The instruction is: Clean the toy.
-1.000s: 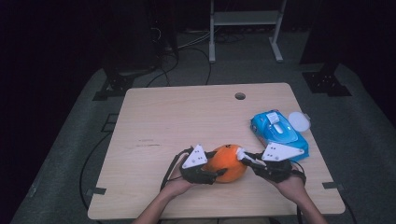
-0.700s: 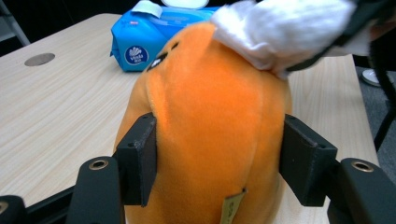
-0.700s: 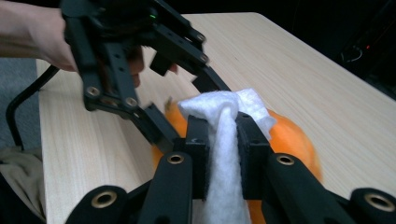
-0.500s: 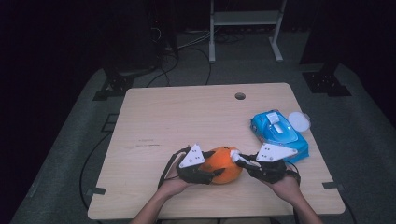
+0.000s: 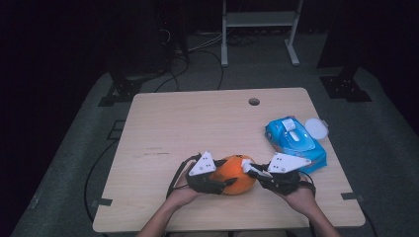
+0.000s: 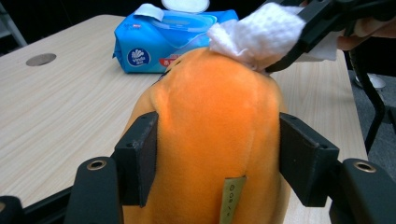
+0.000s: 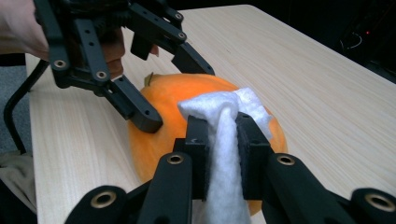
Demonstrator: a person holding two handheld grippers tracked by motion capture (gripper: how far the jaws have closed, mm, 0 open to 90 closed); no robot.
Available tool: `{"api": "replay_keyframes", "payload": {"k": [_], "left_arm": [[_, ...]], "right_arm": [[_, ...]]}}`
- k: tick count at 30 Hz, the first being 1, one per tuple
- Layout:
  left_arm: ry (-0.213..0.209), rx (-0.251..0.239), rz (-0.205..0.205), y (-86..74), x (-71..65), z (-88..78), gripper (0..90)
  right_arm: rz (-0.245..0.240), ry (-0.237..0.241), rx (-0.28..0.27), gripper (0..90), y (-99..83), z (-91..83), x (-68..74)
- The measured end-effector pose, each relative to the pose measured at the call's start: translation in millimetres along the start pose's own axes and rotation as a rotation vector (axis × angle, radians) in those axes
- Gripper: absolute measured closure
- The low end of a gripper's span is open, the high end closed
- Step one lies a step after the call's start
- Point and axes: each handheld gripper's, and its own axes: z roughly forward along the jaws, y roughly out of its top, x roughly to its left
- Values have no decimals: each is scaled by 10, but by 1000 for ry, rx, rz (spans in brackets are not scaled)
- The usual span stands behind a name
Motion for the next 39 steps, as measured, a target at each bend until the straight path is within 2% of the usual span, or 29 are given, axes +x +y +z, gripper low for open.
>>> {"api": "replay_keyframes", "payload": {"k": [5,9,12,15,18,20,22,24,26,28,29,31,35,39], "left_arm": [[-5,9,8,-1,-2,-13,358],[4,8,-5,-24,31,-4,362],[12,9,-26,-65,52,26,348],[36,7,-47,-66,51,60,329],[48,-4,-67,-73,41,89,327],[44,-4,-66,-77,37,95,329],[40,8,-28,-81,18,91,329],[41,13,-17,-82,20,78,328],[44,9,-18,-91,37,70,325],[48,2,-30,-100,52,67,317],[51,-10,-54,-116,78,61,315],[52,-14,-73,-121,96,59,313],[59,-20,-103,-127,123,52,311],[68,-39,-162,-151,176,37,311]], "right_arm": [[-17,9,-2,767,32,23,57],[-1,-5,4,767,-13,43,-29],[36,-14,17,767,-100,42,-96],[16,-25,27,767,-98,38,-44],[-5,1,20,767,-47,44,30],[-15,9,15,767,-28,55,52],[-31,-2,18,768,-7,81,63],[-18,-10,10,768,-39,77,5],[0,-41,18,768,-99,62,-68],[19,-43,18,768,-131,51,-107],[41,-51,27,768,-190,37,-161],[48,-48,28,768,-218,36,-164],[14,-38,26,767,-165,41,-56],[0,1,13,767,-117,62,-2]]}}
